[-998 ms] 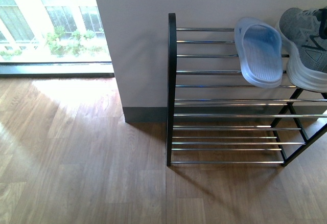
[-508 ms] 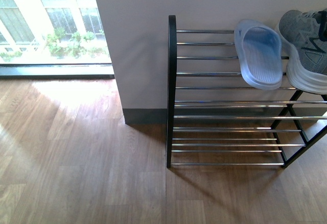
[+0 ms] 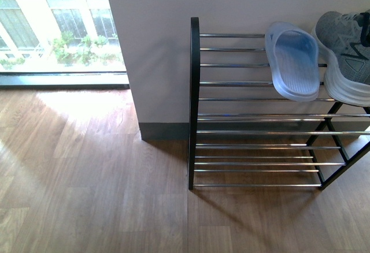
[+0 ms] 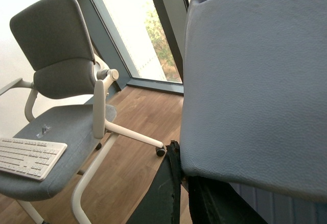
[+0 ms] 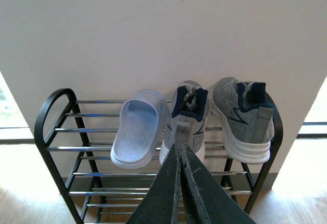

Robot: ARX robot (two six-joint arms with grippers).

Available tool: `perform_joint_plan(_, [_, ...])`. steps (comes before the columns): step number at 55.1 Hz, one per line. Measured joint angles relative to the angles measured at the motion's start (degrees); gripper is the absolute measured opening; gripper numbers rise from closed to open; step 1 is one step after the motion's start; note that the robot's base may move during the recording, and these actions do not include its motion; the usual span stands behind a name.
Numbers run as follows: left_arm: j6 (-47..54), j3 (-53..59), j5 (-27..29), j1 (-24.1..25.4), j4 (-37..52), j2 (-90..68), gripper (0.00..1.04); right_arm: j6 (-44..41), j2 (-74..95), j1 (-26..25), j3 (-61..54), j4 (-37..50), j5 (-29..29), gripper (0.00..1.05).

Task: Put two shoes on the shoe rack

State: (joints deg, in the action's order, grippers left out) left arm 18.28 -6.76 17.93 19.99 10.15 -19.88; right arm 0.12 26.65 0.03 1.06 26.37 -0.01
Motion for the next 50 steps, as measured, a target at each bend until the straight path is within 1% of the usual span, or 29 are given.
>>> perform_joint_plan(34, [0.0, 0.0, 0.0, 0.0, 0.0, 0.0, 0.02, 0.02, -13.7, 0.0, -0.02, -13.35, 0.0, 0.01])
perform_joint_plan(47, [0.0, 0.0, 0.0, 0.0, 0.0, 0.0, 0.02, 0.0, -16.83, 0.0, -0.02, -16.52, 0.0, 0.01])
perform_joint_plan(50, [0.0, 0.0, 0.0, 0.0, 0.0, 0.0, 0.02, 0.0, -20.59, 0.0, 0.0, -21.81, -0.13, 0.01])
